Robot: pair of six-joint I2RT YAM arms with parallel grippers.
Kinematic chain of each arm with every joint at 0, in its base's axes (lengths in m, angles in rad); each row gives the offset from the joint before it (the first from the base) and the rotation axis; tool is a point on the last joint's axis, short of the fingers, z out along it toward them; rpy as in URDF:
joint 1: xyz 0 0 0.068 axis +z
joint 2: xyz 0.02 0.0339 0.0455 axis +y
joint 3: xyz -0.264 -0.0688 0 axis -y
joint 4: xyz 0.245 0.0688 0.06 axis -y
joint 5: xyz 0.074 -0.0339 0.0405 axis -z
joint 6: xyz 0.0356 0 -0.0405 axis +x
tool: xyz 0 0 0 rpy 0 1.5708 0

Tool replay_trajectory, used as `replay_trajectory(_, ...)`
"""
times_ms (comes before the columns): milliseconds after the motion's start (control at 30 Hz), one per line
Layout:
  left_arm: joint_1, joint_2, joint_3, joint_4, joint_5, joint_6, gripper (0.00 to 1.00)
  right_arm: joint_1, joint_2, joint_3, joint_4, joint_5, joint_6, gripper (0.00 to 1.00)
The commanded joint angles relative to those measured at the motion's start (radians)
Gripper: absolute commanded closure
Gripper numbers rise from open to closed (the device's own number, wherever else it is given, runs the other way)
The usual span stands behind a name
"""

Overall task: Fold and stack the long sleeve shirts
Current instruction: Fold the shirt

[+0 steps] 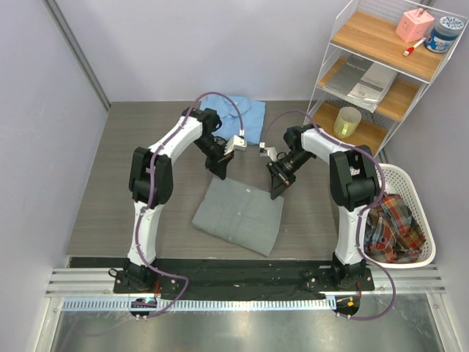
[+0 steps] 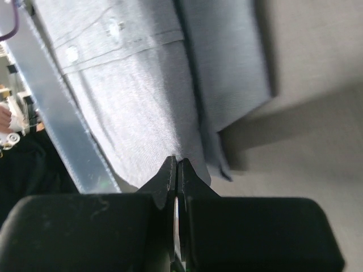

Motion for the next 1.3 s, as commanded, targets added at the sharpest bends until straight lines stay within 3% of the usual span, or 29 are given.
replay_trajectory(0,0.023,0.071,0.078,-0.266,-0.032,-0.052,1.0,-0.038,0.074,0.083,0.043,0.079,-0.006,0.99)
replay_trajectory(200,0.023,0.171,0.162,-0.184,-0.07,-0.144,1.0,-0.052,0.157,0.119,0.141,0.187,0.012,0.99)
replay_trajectory(433,0.023,0.211,0.1,-0.117,-0.133,-0.216,1.0,-0.049,0.201,0.112,0.194,0.25,0.049,0.99)
replay_trajectory(700,0.041,0.088,0.101,-0.158,-0.055,-0.201,1.0,-0.049,0.083,0.134,0.134,0.17,0.079,0.99)
replay_trajectory(800,0.042,0.033,0.055,-0.163,-0.03,-0.213,0.66,-0.035,0.028,0.108,0.132,0.139,0.095,0.98)
replay_trajectory(833,0.055,0.007,0.034,-0.147,-0.024,-0.231,0.49,-0.029,0.028,0.097,0.131,0.144,0.095,0.9)
replay_trajectory(900,0.081,-0.007,-0.014,-0.126,0.026,-0.303,0.43,-0.015,0.036,0.089,0.129,0.15,0.095,0.79)
replay_trajectory(933,0.126,-0.017,-0.02,-0.124,0.055,-0.334,0.46,-0.017,0.039,0.088,0.131,0.162,0.098,0.64)
replay_trajectory(1000,0.186,-0.033,-0.058,-0.104,0.182,-0.409,0.5,-0.018,0.022,0.086,0.132,0.182,0.098,0.51)
replay_trajectory(1100,0.306,-0.093,-0.207,0.042,0.348,-0.618,0.53,-0.018,-0.015,0.099,0.149,0.187,0.11,0.39)
replay_trajectory(1133,0.347,-0.108,-0.254,0.098,0.374,-0.755,0.53,-0.018,-0.018,0.121,0.155,0.17,0.119,0.35)
replay_trajectory(1267,0.366,-0.181,-0.426,0.294,0.402,-0.973,0.56,0.008,0.032,0.243,0.161,0.095,0.162,0.33)
